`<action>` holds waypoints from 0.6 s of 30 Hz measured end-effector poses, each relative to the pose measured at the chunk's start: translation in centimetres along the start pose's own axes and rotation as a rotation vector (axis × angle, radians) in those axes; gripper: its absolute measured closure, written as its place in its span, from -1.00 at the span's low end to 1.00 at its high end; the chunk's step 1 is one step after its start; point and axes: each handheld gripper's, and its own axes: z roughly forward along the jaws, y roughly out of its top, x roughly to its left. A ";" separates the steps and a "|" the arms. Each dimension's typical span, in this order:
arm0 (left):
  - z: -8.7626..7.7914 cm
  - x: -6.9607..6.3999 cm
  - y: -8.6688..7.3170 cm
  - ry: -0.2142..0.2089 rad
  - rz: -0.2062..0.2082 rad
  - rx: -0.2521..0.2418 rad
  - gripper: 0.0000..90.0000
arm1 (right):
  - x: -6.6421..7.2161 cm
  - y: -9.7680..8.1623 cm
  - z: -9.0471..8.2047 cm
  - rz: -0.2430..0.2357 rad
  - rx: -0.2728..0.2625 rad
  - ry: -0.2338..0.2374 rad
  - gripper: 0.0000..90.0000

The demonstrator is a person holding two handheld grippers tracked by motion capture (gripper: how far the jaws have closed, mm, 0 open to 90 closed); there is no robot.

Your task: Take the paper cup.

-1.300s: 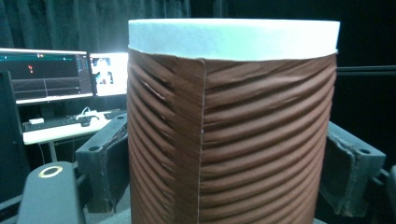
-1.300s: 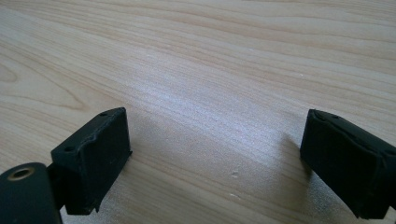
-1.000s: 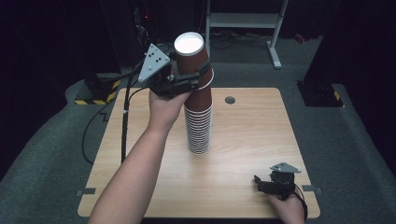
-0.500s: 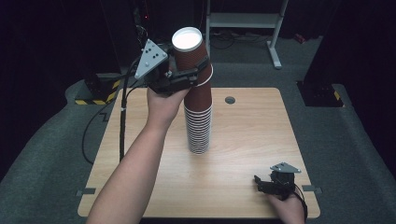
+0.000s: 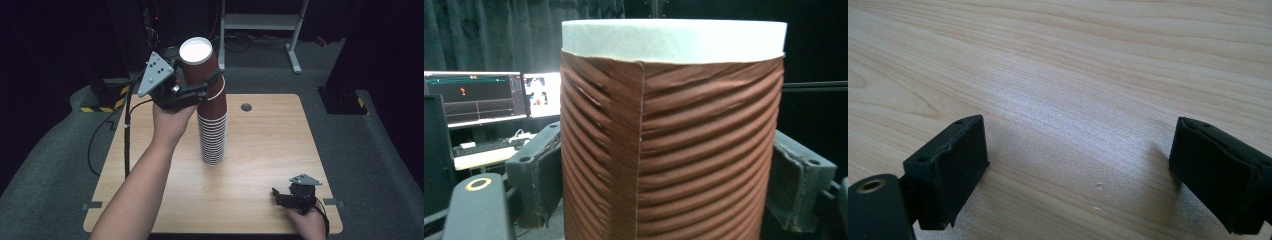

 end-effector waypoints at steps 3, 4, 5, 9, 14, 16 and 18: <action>-0.5 -0.4 0.0 -0.005 -0.001 -0.003 -0.61 | 0.0 0.0 0.0 0.001 0.001 0.001 -0.82; -0.6 -0.5 0.0 -0.009 0.002 0.001 -0.61 | 0.0 0.0 0.0 0.001 0.000 0.000 -0.82; -0.7 -0.7 -0.1 -0.012 0.002 0.000 -0.61 | 0.0 0.0 0.0 0.000 0.000 0.000 -0.82; -1.2 -1.4 -0.8 -0.031 -0.009 0.004 -0.61 | 0.0 0.0 0.0 0.001 0.000 0.000 -0.82; -1.7 -2.3 -1.5 -0.044 -0.010 0.004 -0.61 | 0.0 0.0 0.0 0.001 0.001 0.001 -0.82; -2.0 -2.5 -1.7 -0.051 -0.015 0.002 -0.61 | 0.0 0.0 0.0 0.001 0.001 0.001 -0.82; -2.2 -2.8 -1.8 -0.056 -0.019 -0.004 -0.61 | 0.0 0.0 0.0 0.001 0.001 0.001 -0.82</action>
